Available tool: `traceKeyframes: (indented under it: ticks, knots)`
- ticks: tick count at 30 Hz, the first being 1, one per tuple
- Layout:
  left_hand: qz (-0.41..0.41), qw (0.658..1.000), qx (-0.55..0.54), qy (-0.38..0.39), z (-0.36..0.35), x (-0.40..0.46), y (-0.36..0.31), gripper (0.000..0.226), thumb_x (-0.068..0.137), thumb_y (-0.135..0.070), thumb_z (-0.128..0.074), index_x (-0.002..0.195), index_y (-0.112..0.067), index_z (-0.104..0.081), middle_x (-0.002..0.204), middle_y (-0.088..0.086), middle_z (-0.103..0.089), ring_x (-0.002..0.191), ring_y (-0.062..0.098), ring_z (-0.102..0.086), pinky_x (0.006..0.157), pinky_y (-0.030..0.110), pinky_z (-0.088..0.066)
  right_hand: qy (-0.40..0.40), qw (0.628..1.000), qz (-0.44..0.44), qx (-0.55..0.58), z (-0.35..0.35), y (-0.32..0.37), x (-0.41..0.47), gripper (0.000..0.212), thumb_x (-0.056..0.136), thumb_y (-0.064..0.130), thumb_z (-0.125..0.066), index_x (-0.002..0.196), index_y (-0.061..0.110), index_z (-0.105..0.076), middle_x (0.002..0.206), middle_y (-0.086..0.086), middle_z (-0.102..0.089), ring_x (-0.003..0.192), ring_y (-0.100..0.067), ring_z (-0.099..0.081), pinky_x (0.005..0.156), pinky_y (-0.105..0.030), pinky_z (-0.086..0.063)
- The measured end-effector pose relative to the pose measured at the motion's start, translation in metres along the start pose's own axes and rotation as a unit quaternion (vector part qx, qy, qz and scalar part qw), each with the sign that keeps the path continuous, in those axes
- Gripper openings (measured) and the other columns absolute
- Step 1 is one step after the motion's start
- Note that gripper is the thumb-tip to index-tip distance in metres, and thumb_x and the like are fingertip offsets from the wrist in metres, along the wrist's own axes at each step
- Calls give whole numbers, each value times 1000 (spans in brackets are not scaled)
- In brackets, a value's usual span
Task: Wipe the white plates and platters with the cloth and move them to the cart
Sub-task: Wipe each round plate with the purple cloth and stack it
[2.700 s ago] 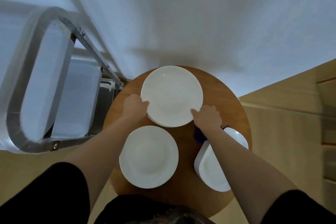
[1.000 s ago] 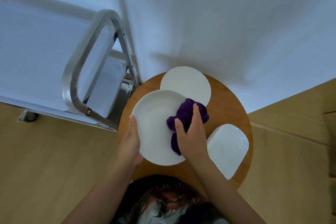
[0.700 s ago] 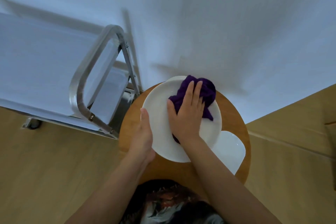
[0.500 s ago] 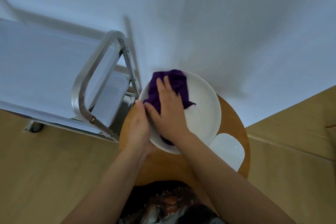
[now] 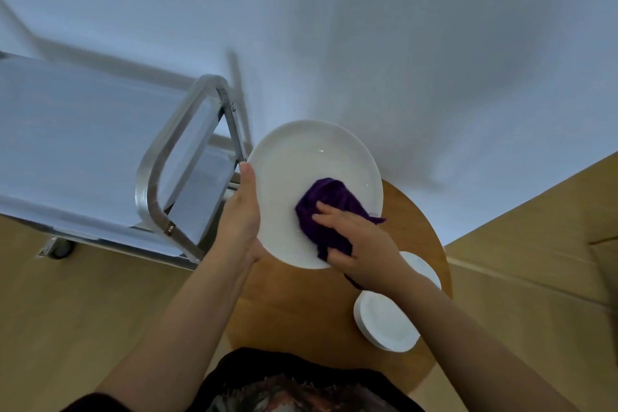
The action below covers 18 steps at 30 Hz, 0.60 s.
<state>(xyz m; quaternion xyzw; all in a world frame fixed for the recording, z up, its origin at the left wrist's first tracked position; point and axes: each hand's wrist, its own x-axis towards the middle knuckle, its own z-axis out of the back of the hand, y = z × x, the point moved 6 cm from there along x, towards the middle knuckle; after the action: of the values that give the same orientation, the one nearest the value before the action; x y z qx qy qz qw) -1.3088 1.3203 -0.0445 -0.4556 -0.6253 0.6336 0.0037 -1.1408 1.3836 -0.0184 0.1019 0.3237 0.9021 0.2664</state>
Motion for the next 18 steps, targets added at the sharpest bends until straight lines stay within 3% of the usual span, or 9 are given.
traceKeyframes:
  ticks: [2, 5, 7, 9, 11, 13, 15, 18]
  knots:
    - [0, 1000, 18, 3, -2, -2, -4, 58, 75, -76, -43, 95, -24, -59, 80, -6, -68, 79, 16, -65, 46, 23, -52, -33, 996, -17, -81, 12, -11, -4, 57, 82, 18, -66, 136, 22, -48, 142, 13, -38, 129, -13, -43, 102, -29, -39]
    - [-14, 997, 69, 18, -7, -7, -9, 68, 81, -74, -37, 117, -20, -58, 86, -9, -64, 80, 12, -61, 45, 22, -51, -129, 969, -26, -208, 27, -8, -4, 51, 78, 8, -72, 127, 6, -57, 132, -12, -56, 114, -32, -58, 86, -39, -51]
    - [-16, 996, 87, 15, -8, -9, -13, 72, 82, -74, -34, 124, -19, -55, 86, -7, -62, 79, 12, -60, 41, 21, -50, -252, 948, -27, -193, 37, 4, -10, 43, 79, 6, -68, 120, -2, -60, 122, -20, -61, 106, -37, -62, 83, -43, -55]
    - [-4, 996, 81, 30, -9, -12, -18, 71, 77, -77, -37, 118, -22, -55, 90, -2, -64, 82, 17, -62, 43, 23, -52, -329, 937, -11, -118, 38, 23, -17, 42, 87, 17, -56, 126, -1, -53, 126, -19, -58, 113, -34, -57, 92, -39, -48]
    - [15, 994, 73, 77, -18, -14, -20, 84, 68, -81, -39, 117, -16, -58, 103, 7, -68, 92, 25, -66, 60, 34, -58, -277, 958, 22, -79, 23, 45, -12, 51, 90, 28, -47, 137, 9, -39, 139, -12, -48, 128, -28, -45, 104, -37, -36]
    - [29, 991, 91, 96, -24, -18, -19, 86, 68, -84, -36, 117, -18, -61, 109, 11, -68, 99, 29, -64, 81, 45, -55, -129, 988, 49, -62, 1, 61, 0, 61, 92, 37, -44, 146, 20, -23, 154, -1, -23, 141, -22, -23, 115, -38, -16]
    - [39, 988, 118, 93, -24, -21, -16, 86, 70, -86, -34, 117, -20, -62, 114, 9, -66, 106, 28, -60, 94, 49, -49, -23, 996, 60, -65, -11, 64, 12, 66, 93, 41, -44, 149, 25, -15, 156, 7, -1, 145, -20, -6, 116, -33, 3]
    - [46, 982, 140, 122, -23, -25, -17, 84, 71, -85, -33, 122, -24, -62, 118, 8, -65, 109, 26, -60, 94, 45, -50, -30, 983, 123, -134, 3, 67, 26, 72, 87, 41, -57, 148, 19, -25, 157, -3, -11, 143, -25, -16, 116, -33, 2]
